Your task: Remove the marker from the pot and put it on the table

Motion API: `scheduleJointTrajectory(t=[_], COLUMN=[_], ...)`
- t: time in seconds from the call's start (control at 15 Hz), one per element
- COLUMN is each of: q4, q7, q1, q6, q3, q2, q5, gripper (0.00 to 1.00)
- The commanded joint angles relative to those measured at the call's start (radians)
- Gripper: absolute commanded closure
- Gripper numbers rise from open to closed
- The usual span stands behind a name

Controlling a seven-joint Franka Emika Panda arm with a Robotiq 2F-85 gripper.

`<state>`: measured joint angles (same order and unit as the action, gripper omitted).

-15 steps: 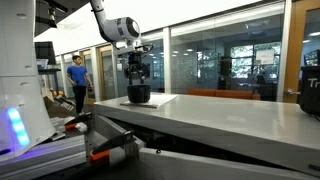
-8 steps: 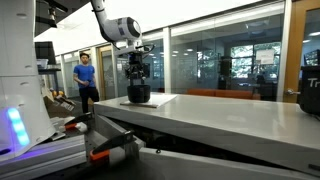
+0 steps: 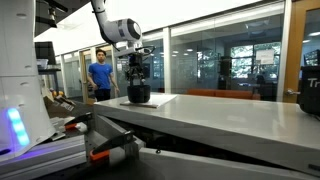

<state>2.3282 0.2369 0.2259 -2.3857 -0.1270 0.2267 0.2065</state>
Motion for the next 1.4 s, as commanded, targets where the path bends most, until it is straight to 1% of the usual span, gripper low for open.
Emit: scheduleJointTrajectory(t=[0.0, 0.13, 0.47, 1.33], q4=[0.004, 0.009, 0.021, 0.046], q7=[0.010, 0.009, 0.002, -0.012], q1=[-0.001, -0.002, -0.005, -0.020], q6=[0.004, 0.002, -0.003, -0.010], q3=[0.001, 0.002, 0.004, 0.019], q2=[0.013, 0.019, 0.023, 0.032], q5=[-0.011, -0.013, -0.019, -0.034], gripper=[0.25, 0.23, 0.24, 0.22])
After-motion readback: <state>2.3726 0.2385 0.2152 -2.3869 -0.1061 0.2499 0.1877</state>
